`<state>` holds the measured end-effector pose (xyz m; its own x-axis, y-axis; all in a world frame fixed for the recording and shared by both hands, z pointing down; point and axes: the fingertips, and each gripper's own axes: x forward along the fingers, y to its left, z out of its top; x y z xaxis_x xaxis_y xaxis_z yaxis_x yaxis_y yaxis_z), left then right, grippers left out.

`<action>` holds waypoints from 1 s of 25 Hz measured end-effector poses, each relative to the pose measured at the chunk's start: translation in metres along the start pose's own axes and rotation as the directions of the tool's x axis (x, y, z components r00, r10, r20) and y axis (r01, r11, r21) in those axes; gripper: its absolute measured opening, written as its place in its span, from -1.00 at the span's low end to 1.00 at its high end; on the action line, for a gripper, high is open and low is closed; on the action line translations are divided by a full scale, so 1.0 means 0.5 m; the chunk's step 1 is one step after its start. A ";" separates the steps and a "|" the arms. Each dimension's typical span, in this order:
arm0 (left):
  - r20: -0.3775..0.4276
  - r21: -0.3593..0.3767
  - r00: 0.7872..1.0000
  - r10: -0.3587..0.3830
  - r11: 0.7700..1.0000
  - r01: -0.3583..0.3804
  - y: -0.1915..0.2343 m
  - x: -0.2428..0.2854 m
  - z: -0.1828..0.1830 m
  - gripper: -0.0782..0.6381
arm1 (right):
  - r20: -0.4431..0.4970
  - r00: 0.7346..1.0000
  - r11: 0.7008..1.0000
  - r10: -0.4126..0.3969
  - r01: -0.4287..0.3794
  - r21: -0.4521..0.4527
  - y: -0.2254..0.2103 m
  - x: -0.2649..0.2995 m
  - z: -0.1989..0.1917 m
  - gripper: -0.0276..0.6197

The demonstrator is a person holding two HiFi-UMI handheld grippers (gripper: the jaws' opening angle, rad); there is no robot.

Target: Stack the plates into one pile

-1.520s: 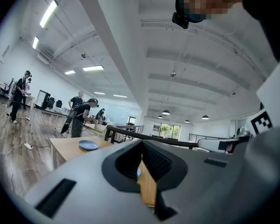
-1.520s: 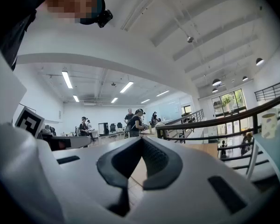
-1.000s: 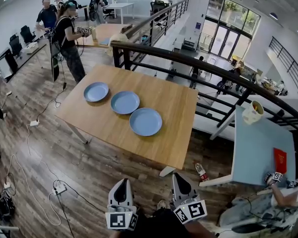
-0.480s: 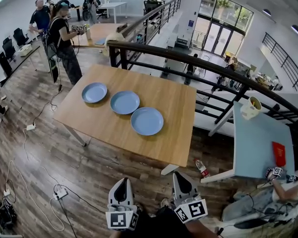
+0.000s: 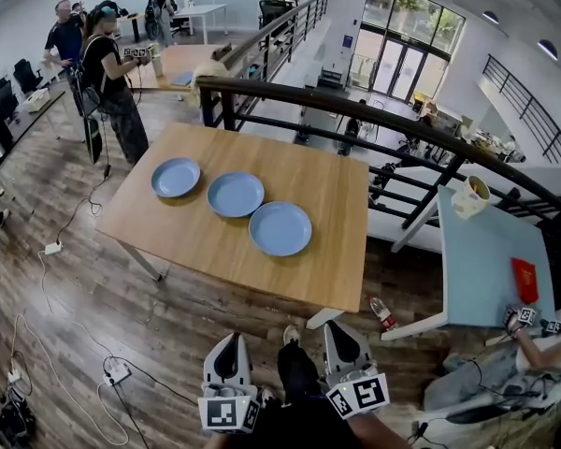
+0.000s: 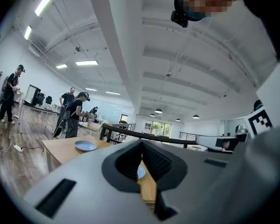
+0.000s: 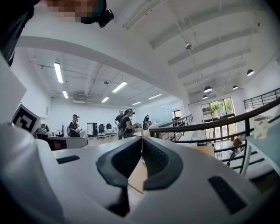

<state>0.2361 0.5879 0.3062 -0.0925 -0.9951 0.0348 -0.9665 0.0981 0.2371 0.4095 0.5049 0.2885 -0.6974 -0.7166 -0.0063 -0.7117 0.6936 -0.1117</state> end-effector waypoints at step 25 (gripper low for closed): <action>-0.047 0.004 0.999 0.004 1.000 -0.004 0.115 0.345 -0.021 -0.72 | -0.026 1.000 1.000 -0.001 0.001 0.006 -0.150 0.363 -0.040 -0.82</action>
<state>0.1670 0.4222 0.3361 -0.0852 -0.9930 0.0812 -0.9671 0.1020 0.2329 0.3344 0.3244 0.3156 -0.6990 -0.7148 0.0201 -0.7116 0.6926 -0.1180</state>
